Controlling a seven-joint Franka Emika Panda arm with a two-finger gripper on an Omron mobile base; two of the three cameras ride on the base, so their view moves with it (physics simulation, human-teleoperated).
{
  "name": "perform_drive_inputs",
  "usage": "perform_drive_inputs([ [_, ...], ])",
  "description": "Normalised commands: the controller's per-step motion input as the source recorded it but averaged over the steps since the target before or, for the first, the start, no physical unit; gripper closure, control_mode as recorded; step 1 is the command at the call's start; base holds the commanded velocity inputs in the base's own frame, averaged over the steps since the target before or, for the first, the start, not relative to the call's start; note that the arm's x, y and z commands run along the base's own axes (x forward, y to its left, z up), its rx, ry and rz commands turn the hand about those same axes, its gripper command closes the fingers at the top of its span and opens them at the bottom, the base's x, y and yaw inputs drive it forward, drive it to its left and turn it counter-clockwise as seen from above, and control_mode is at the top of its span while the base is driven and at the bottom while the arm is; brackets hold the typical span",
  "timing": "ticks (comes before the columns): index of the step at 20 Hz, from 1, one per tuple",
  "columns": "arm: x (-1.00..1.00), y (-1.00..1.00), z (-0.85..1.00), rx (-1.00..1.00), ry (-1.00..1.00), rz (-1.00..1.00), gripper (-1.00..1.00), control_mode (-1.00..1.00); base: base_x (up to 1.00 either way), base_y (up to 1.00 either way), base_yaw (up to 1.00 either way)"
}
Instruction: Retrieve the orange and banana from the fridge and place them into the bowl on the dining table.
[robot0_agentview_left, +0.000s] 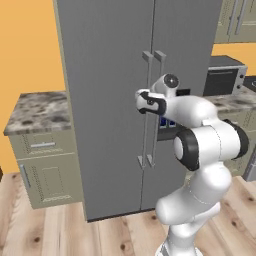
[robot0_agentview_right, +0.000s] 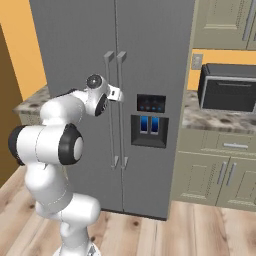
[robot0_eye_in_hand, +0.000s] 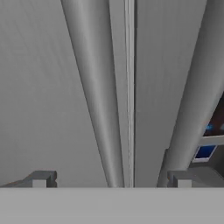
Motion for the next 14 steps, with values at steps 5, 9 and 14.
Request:
perform_drive_inputs([
  [5,0.48,-0.03,0.00,0.01,0.00,0.00,-1.00,-1.00,0.00,0.00,0.00],
  [9,0.61,0.00,-0.04,0.00,0.00,0.00,-1.00,-1.00,0.00,0.00,0.00],
  [14,0.78,0.00,-0.23,0.00,0.00,0.00,-1.00,-1.00,0.00,0.00,0.00],
])
